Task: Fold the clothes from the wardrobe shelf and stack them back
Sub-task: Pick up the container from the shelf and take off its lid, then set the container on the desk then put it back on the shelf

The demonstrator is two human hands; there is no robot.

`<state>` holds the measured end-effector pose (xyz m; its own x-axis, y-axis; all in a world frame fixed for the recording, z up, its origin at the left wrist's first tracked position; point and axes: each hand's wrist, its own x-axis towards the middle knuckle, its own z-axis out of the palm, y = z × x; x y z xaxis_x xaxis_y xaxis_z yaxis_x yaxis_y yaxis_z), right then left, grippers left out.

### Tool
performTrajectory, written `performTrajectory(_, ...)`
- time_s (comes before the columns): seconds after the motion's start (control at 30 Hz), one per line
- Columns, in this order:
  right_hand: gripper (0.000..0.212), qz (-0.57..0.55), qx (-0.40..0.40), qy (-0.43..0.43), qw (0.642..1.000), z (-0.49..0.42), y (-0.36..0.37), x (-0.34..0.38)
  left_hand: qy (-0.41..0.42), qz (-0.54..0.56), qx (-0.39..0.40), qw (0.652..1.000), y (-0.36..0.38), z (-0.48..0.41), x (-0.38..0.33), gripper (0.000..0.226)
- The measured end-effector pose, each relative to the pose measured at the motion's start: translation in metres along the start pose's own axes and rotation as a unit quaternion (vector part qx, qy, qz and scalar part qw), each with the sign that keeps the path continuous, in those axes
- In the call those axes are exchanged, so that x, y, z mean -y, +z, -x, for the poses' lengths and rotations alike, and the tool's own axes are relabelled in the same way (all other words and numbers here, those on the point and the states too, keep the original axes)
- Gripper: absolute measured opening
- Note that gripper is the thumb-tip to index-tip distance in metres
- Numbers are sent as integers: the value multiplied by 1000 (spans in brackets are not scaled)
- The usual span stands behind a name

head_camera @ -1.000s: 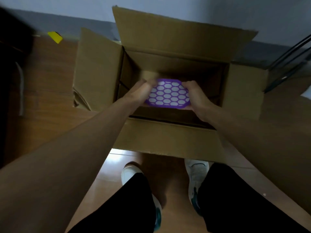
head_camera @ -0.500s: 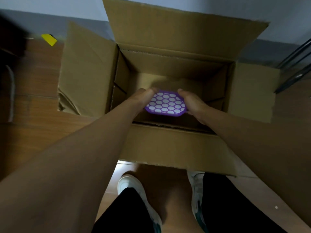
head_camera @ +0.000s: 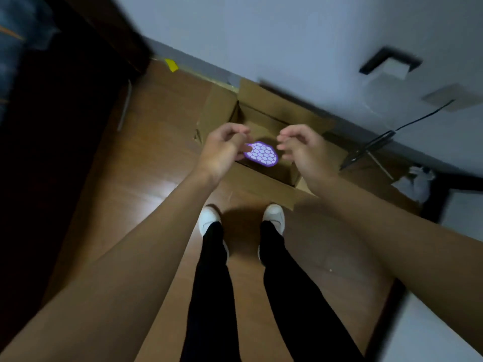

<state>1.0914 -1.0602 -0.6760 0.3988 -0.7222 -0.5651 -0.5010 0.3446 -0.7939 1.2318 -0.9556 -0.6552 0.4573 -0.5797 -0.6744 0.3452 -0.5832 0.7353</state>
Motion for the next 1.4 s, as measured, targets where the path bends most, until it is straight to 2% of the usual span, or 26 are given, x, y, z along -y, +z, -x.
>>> performTrajectory(0.13,19,57,109,-11,992,85,-5,81,-13,67,-70,995,-42,137,-41,18)
performTrajectory(0.23,20,119,167,8,979,124,-2,100,-49,94,-108,988,-57,204,-33,17)
performTrajectory(0.37,20,182,279,-11,943,206,32,131,-92,179,-229,952,-76,316,4,19)
performTrajectory(0.53,23,243,421,-60,872,305,71,149,-121,297,-320,892,-72,437,77,18)
performTrajectory(0.7,23,345,498,-83,792,389,87,142,-135,390,-379,828,-54,532,148,15)
performTrajectory(0.9,21,514,515,-83,681,461,95,101,-117,483,-423,758,-36,619,216,15)
performTrajectory(1.17,20,701,472,-139,516,500,112,59,-40,582,-544,603,-39,746,270,17)
performTrajectory(1.3,21,727,460,-139,490,530,151,41,-4,602,-611,515,-50,803,294,20)
performTrajectory(1.4,22,745,469,-148,450,560,192,21,-8,616,-642,456,-50,833,317,21)
